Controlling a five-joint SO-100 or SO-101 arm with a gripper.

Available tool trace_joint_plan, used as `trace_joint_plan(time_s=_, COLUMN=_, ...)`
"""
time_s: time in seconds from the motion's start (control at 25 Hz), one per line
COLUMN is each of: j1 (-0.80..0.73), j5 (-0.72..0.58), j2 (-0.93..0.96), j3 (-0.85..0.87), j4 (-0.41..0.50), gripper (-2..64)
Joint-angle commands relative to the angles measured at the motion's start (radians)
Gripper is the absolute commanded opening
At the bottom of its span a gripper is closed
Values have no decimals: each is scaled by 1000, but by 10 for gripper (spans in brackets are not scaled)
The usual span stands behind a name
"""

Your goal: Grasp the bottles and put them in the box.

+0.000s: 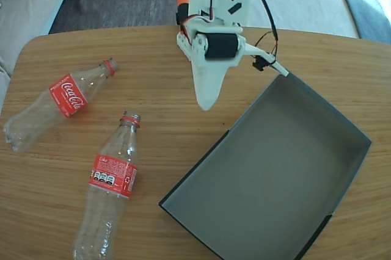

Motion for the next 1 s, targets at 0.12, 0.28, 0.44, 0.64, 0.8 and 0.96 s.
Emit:
trace_joint_plan(time_s=0.12, j1=11, j5=-325, j2=-291, j3=-324, j4=-5, gripper=5)
trace_joint_plan(time_s=0.28, j1=14, j5=-586, j2=-351, j3=-371, j4=-5, gripper=5)
trace_joint_plan(time_s=0.44, j1=64, j5=-850, j2=-362, j3=-339, j4=-5, gripper=5)
trace_joint_plan(time_s=0.64, j1=158, j5=-1160, j2=-348, j3=-256, j4=-5, gripper=5)
trace_joint_plan(time_s=0.8, j1=253, j5=-1321, j2=-348, j3=-206, j4=-3, gripper=5)
trace_joint_plan(time_s=0.96, j1=351, j5=-1407, j2=-348, j3=-176, j4=11, gripper=95)
